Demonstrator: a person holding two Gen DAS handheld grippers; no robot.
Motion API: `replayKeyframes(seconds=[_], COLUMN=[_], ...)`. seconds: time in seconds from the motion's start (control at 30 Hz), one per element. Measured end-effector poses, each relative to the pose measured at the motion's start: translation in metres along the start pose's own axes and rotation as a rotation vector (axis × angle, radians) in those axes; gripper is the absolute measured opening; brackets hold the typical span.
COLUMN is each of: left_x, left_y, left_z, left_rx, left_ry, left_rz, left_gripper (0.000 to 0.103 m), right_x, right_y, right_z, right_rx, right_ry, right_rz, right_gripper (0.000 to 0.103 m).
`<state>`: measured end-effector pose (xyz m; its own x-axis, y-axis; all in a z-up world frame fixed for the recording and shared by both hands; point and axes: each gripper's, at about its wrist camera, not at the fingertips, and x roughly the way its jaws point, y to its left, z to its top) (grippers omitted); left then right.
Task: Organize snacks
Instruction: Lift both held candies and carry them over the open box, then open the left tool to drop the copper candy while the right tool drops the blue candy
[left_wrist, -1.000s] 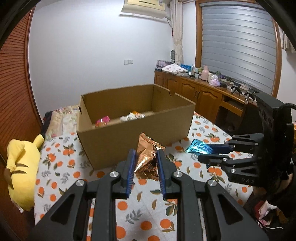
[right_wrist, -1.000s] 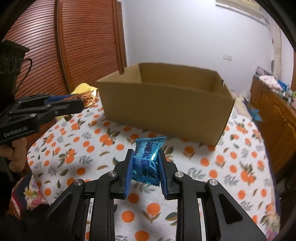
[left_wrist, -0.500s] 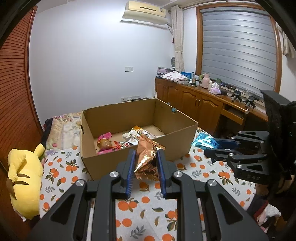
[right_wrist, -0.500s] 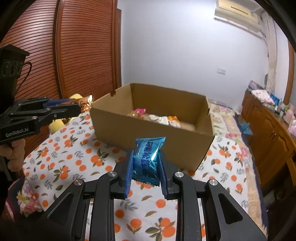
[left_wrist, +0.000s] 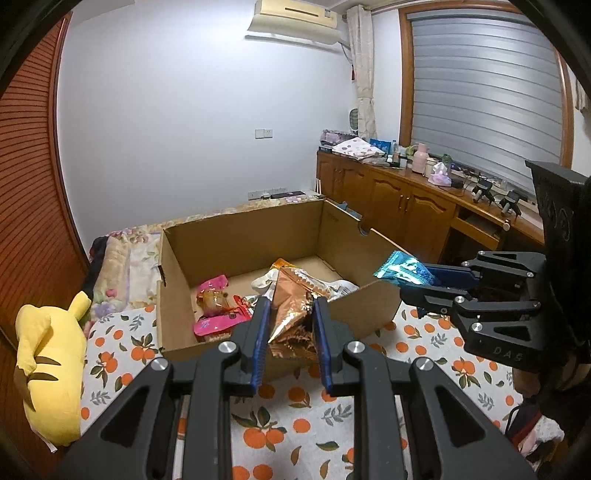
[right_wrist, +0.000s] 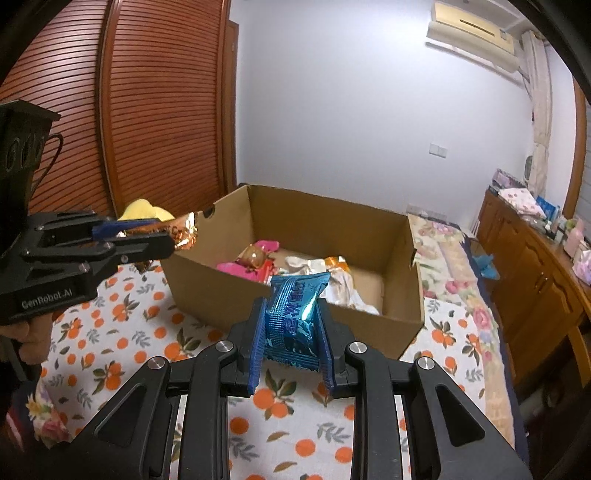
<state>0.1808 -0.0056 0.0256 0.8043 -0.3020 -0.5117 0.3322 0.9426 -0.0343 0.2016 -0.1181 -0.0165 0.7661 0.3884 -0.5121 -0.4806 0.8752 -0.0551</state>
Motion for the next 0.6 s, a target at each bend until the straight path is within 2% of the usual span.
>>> replayKeyframes(seconds=[0.37, 0.6], left_x=[0.038, 0.064], left_y=[0.008, 0.027], left_z=[0.014, 0.016], left_rx=[-0.012, -0.060], left_ry=[0.040, 0.068], left_rz=[0.032, 0.069], left_gripper=[0.021, 0.021], right_x=[0.032, 0.057], right_y=[-0.015, -0.028], right_z=[0.017, 0.024], right_rx=[0.018, 0.053], right_ry=[0.033, 0.068], right_rz=[-0.007, -0.009], right_gripper=[0.024, 0.024])
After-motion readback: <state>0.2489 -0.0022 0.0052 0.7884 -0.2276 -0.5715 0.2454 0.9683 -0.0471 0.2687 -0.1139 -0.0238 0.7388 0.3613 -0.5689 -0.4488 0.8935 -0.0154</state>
